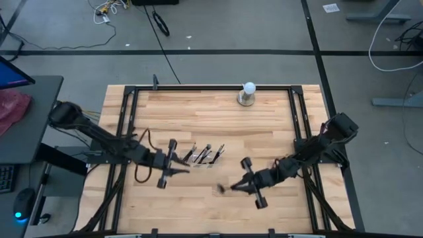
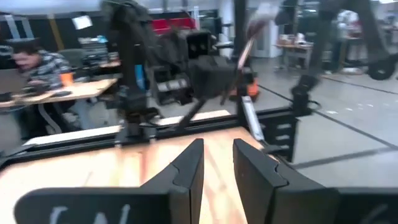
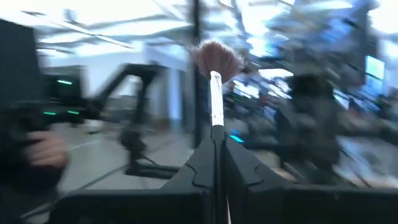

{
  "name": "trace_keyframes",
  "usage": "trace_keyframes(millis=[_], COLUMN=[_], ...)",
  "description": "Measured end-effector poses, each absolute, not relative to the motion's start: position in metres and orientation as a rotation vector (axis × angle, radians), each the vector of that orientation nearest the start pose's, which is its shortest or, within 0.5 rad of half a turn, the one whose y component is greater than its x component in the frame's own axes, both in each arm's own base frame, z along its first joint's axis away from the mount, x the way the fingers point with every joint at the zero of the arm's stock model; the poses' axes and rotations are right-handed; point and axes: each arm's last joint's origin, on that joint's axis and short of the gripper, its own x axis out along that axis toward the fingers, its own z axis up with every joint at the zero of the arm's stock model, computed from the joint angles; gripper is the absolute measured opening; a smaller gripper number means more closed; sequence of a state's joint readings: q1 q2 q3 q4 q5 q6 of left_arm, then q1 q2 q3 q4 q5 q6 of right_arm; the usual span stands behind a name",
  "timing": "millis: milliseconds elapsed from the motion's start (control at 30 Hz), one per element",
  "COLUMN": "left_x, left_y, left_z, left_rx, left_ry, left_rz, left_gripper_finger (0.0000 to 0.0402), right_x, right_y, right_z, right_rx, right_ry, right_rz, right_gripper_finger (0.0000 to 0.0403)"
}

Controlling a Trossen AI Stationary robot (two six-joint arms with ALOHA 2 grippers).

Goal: Put items in baskets/containers
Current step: Put the highlighter brush into the transparent organizer

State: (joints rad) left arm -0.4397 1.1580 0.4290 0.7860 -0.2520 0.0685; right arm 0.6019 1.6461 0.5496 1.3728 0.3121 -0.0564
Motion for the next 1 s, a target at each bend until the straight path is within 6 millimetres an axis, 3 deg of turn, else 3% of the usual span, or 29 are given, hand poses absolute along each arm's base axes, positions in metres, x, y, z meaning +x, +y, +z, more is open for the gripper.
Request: trace_keyframes(millis=[233,500,633,833,1000], left_x=[0.221,0.259,0.277,0.296,0.308], left_y=[-0.125,-0.164,-0.182,-0.189,-0.197], left_z=[0.218,0.225,0.234,0.248,0.253], left_rx=[0.103,0.250,0.397,0.396,0.418], left_ry=[-0.133,-0.187,-0.258,-0.253,-0.277], left_rz=[-0.283,-0.344,-0.385,-0.237,-0.314], left_gripper_finger=[0.0087,0.0098,0.0139,0.0217,0.0233], right_x=[0.286,0.322,0.326,0.325,0.324], right_y=[0.172,0.170,0.169,0.172,0.173], right_z=[0.215,0.211,0.207,0.207,0.206], right_rx=[-0.013,-0.001,0.021,0.028,0.027], right_ry=[-0.357,-0.366,-0.351,-0.346,-0.336], right_rz=[0.493,0.563,0.577,0.589,0.593], right_gripper_finger=[0.0011,0.0011,0.0011,0.0011,0.0011])
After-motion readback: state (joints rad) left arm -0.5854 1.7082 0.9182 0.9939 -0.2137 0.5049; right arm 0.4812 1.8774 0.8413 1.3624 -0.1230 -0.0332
